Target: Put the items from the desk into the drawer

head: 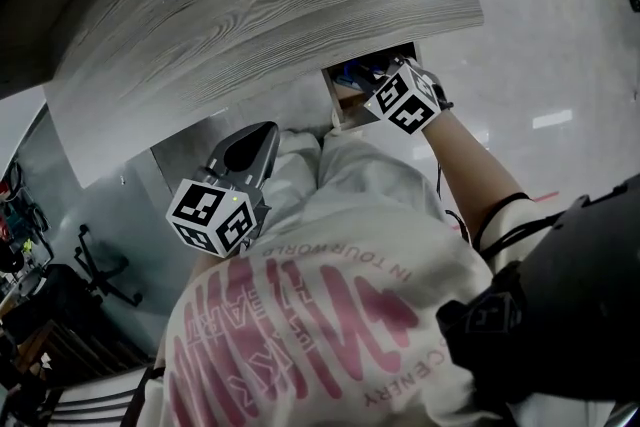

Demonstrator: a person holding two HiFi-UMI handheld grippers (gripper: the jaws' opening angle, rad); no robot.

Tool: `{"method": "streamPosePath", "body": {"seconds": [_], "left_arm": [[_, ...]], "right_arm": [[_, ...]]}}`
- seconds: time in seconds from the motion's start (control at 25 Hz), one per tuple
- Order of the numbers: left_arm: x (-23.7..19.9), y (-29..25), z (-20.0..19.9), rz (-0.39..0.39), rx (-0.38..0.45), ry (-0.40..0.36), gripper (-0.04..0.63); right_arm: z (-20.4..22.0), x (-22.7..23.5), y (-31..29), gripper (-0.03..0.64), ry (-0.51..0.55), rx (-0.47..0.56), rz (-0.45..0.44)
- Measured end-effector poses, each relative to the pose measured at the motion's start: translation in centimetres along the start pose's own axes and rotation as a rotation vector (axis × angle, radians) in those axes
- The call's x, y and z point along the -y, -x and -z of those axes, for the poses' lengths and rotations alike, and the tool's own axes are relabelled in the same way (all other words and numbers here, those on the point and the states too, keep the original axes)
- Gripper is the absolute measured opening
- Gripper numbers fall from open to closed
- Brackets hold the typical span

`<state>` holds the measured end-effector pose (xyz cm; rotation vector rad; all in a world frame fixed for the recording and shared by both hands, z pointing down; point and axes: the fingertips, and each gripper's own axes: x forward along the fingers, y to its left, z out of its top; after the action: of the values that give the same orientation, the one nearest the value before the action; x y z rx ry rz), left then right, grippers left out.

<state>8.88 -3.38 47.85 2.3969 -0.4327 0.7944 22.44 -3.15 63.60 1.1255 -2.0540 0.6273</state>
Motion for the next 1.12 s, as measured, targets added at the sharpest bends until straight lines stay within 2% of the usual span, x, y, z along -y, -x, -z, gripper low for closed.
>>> {"method": "streamPosePath", "body": {"seconds": [0.36, 0.6, 0.96, 1.12], "left_arm": [[-1.4, 0.7, -0.1, -0.032, 0.013, 0.023, 0.020], [-2.3, 1.4, -0.2, -0.047, 0.028, 0.032, 0.020], [-3.1, 2.4, -0.6, -0.052, 0.052, 0.037, 0.020], [-3.7, 3.1, -0.7, -0.061, 0.066, 0.048, 0.020]], "right_arm": [[-0.4, 0.2, -1.8, 0.078, 0.007, -0.044, 0.025], [-0.3, -0.3, -2.5, 0.080, 0.062, -0.108, 0.071], [-0.9, -0.9, -4.2, 0.089, 0.052, -0.172, 0.053], [-0.8, -0.8, -4.3, 0.089, 0.052, -0.178, 0.072]]}}
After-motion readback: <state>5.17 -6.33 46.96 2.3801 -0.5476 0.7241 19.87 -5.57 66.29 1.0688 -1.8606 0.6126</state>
